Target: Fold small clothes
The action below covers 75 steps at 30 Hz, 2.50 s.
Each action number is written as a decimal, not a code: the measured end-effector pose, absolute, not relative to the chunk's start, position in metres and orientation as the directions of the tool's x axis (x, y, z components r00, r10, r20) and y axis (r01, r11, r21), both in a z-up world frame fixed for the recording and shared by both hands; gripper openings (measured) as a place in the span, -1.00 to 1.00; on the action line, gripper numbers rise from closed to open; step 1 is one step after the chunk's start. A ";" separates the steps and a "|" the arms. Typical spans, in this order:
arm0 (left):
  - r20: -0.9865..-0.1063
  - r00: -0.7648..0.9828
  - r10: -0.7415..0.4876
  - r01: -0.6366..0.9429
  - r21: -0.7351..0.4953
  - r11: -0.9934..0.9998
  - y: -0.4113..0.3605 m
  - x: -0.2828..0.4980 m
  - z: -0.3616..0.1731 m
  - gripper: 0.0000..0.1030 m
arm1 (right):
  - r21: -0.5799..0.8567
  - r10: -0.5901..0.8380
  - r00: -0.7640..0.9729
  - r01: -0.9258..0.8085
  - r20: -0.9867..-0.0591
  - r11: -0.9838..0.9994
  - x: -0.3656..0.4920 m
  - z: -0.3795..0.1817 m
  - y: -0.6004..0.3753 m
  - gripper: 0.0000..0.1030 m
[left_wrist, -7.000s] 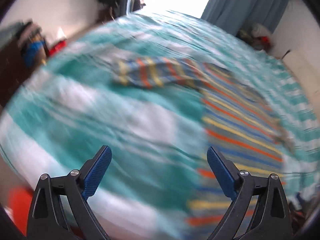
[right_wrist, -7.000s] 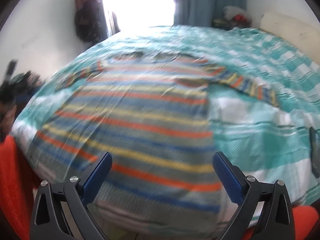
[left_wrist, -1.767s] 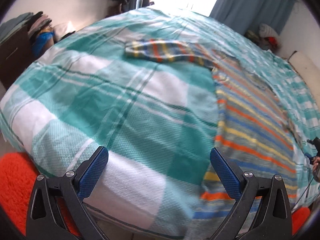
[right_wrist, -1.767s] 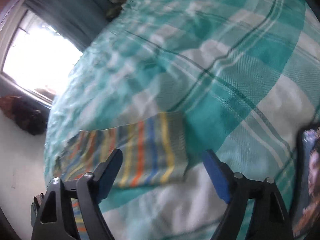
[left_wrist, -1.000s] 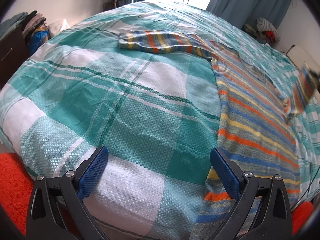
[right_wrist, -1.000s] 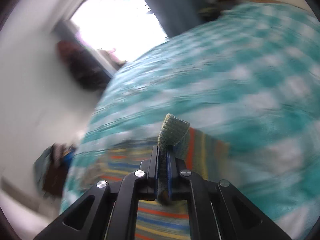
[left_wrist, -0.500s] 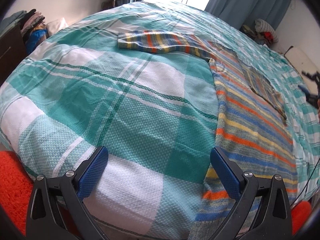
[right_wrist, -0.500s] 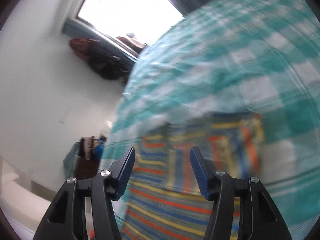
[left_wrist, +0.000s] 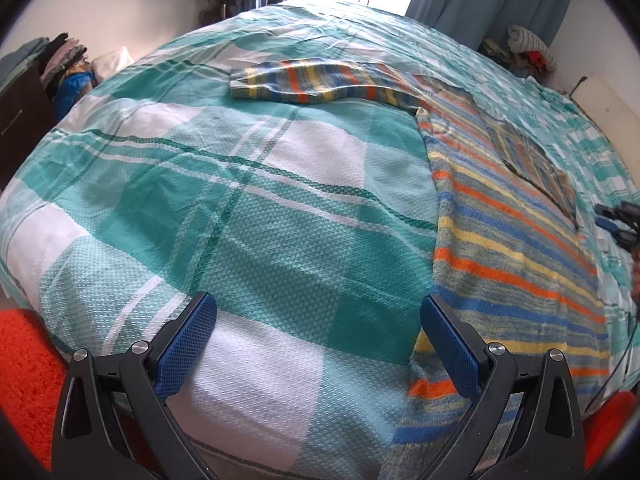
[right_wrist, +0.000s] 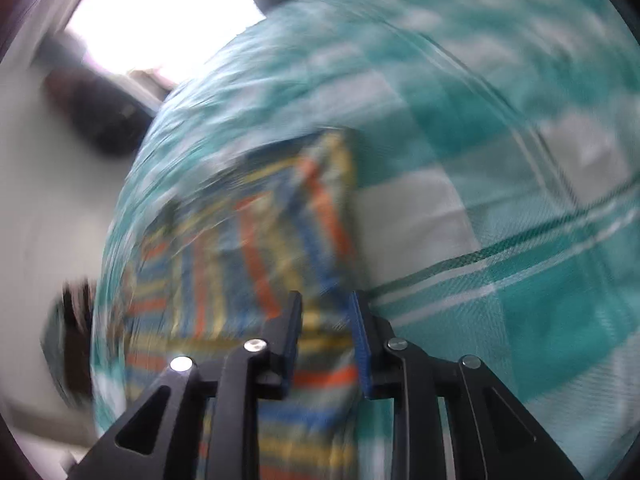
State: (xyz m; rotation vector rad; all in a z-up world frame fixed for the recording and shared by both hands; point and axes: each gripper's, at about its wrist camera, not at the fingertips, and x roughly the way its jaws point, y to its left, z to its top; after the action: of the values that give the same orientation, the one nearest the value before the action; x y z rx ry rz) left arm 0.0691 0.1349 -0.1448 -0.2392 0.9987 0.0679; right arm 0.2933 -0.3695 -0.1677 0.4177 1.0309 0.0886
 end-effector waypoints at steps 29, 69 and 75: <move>-0.867 0.498 0.016 -0.112 -0.046 0.993 0.115 0.070 -0.166 0.99 | -0.167 -0.131 0.446 -0.042 -0.885 0.985 0.120 -0.222 -0.200 0.99; -0.876 0.482 0.019 -0.109 -0.038 0.993 0.114 0.073 -0.166 0.99 | -0.062 -0.070 0.537 0.033 -0.840 0.998 0.107 -0.199 -0.218 0.99; -0.843 0.530 -0.091 -0.104 -0.171 0.980 0.123 0.073 -0.134 0.99 | -0.039 -0.090 0.643 0.094 -0.761 0.995 0.091 -0.164 -0.242 0.99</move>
State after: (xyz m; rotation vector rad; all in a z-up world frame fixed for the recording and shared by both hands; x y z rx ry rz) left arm 0.0732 0.1234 -0.1343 -0.2102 1.0145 0.0078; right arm 0.0906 -0.2418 -0.1642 0.0040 0.8662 -0.1049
